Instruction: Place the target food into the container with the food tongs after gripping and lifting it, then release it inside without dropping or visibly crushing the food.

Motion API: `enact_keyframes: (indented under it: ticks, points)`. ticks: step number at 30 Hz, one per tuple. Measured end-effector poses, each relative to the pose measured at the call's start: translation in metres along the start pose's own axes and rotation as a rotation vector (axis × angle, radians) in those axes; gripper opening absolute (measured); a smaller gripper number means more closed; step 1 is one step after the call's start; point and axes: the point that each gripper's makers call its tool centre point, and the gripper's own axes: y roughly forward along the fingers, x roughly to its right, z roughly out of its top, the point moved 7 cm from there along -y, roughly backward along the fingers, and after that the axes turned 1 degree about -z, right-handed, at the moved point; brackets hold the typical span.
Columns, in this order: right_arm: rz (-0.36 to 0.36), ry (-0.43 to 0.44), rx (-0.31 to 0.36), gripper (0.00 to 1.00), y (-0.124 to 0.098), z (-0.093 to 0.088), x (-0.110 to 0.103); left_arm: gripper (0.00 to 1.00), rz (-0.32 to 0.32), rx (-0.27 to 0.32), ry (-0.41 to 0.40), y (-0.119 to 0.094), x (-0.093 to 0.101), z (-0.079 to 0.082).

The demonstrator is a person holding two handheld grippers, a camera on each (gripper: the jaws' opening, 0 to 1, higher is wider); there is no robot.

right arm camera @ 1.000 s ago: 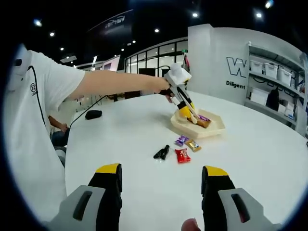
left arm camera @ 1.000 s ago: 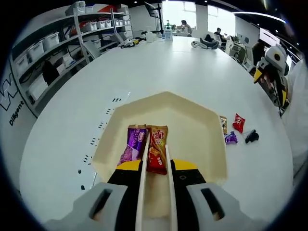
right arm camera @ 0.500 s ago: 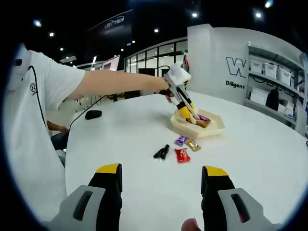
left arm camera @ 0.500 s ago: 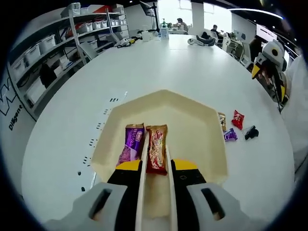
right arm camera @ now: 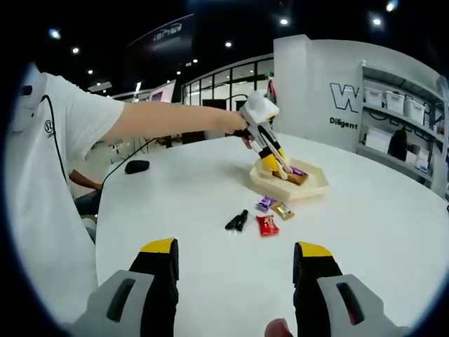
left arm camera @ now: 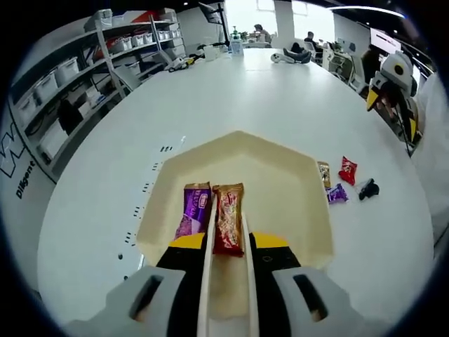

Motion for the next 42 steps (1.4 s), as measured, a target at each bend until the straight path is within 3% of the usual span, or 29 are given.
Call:
enact_keyframes:
  ticks: [16, 25, 42]
  points:
    - [0.003, 0.002, 0.004, 0.63, 0.001, -0.001, -0.001, 0.21, 0.019, 0.002, 0.039, -0.006, 0.005, 0.007]
    - [0.006, -0.003, 0.003, 0.63, 0.002, 0.000, -0.002, 0.21, 0.034, 0.025, 0.031, -0.023, 0.014, 0.011]
    - [0.020, -0.019, 0.010, 0.63, 0.008, 0.005, -0.007, 0.21, 0.060, 0.090, -0.020, -0.054, 0.055, 0.006]
